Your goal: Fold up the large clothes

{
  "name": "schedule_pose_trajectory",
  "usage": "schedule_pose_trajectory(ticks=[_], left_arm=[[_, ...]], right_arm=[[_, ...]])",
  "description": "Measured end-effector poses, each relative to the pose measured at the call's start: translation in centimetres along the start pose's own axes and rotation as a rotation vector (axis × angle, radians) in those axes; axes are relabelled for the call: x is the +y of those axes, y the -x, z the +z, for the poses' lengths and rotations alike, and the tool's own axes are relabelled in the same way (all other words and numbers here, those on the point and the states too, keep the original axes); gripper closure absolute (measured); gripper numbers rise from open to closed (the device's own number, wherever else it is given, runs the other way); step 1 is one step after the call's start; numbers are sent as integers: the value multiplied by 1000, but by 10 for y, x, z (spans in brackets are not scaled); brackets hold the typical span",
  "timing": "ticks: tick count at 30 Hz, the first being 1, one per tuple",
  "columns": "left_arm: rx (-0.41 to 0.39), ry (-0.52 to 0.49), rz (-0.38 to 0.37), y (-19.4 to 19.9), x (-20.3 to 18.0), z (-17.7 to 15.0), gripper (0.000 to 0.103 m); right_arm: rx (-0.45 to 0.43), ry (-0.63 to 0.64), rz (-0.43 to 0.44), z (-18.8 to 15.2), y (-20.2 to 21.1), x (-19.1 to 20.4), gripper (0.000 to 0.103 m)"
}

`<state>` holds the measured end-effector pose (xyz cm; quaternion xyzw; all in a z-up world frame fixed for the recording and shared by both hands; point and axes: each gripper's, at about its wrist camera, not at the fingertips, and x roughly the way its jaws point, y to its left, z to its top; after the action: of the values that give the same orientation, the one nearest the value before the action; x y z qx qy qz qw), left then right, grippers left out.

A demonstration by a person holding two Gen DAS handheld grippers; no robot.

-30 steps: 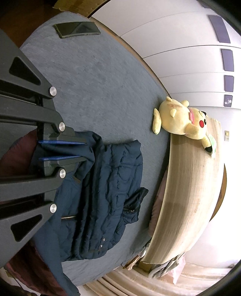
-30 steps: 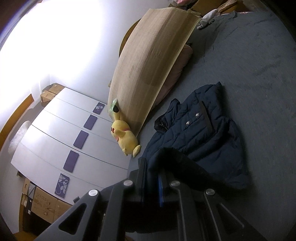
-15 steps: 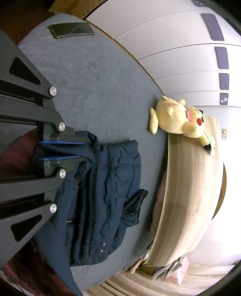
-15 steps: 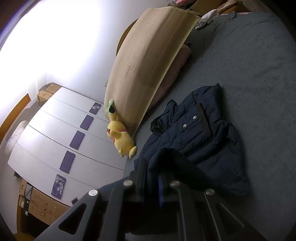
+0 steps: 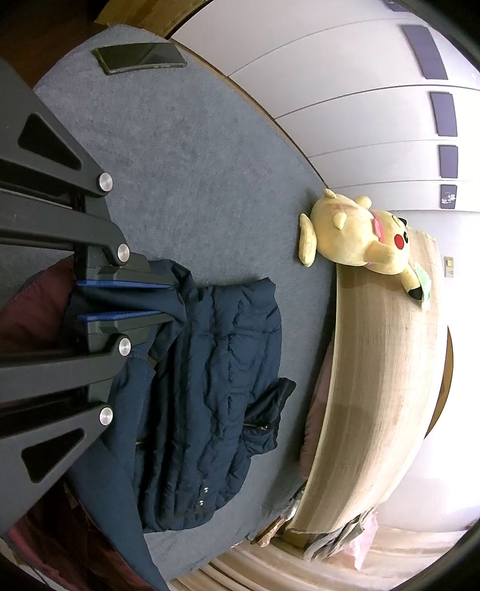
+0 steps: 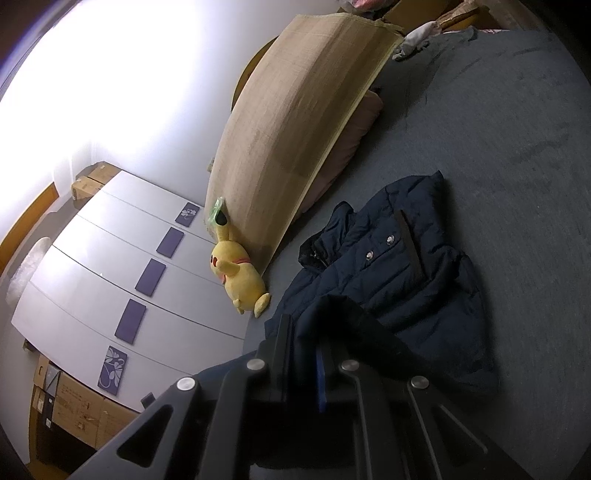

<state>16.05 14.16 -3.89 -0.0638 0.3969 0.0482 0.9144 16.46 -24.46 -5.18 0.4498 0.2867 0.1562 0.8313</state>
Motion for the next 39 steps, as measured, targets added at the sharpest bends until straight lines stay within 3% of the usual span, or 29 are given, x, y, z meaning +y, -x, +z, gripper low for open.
schedule_pose_trajectory(ticks=[12,23,39], left_arm=[[12,9,-71,2,5,22,92],[-2,-14,-29,-19,-14,66,92],[50,-25,-7,-57,-24,75,92]], right_arm=[[-18,24,4,8,0,7,92],[-31,74,-15,53,-37,23,92],[-17,74,-55,72,-63,14,92]])
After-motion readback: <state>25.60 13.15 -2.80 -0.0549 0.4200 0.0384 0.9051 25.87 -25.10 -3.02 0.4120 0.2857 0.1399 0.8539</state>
